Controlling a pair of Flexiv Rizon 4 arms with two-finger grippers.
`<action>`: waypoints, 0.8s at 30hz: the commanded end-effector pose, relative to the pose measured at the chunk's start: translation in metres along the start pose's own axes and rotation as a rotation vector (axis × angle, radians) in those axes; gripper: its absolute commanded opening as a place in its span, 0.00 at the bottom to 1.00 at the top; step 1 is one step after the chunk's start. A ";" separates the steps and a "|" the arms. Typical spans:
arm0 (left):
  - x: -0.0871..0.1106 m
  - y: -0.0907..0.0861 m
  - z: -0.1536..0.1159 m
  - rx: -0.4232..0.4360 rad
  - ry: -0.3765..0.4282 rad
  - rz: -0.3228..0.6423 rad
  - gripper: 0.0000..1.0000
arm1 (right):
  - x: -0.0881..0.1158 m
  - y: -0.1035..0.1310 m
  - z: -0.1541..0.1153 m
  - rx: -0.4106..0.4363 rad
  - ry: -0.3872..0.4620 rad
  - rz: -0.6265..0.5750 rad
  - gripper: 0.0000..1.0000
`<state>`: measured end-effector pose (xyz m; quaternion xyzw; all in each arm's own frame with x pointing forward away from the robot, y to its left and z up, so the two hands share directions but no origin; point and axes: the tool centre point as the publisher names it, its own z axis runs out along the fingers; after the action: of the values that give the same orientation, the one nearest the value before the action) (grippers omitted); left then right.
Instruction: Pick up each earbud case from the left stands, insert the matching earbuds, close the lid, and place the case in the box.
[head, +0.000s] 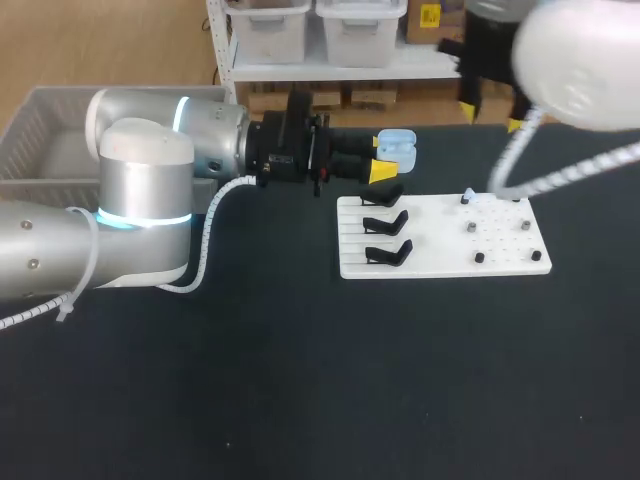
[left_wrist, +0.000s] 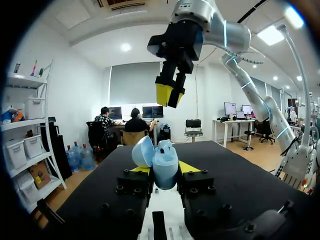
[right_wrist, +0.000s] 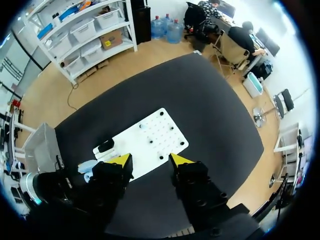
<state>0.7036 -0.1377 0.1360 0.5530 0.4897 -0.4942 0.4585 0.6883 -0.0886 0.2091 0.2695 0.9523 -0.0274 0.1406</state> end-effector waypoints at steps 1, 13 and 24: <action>0.000 0.000 0.000 0.000 0.001 0.000 0.00 | -0.009 -0.013 0.016 -0.260 0.028 -0.038 0.49; 0.000 0.000 0.000 0.000 0.001 0.000 0.00 | -0.002 -0.006 0.074 -0.233 0.007 -0.247 0.55; 0.000 0.000 0.000 0.000 0.001 0.000 0.00 | 0.006 0.014 0.124 -0.191 -0.019 -0.304 0.49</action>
<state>0.7036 -0.1377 0.1360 0.5530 0.4897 -0.4942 0.4585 0.7138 -0.0986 0.1027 0.1071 0.9785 0.0458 0.1702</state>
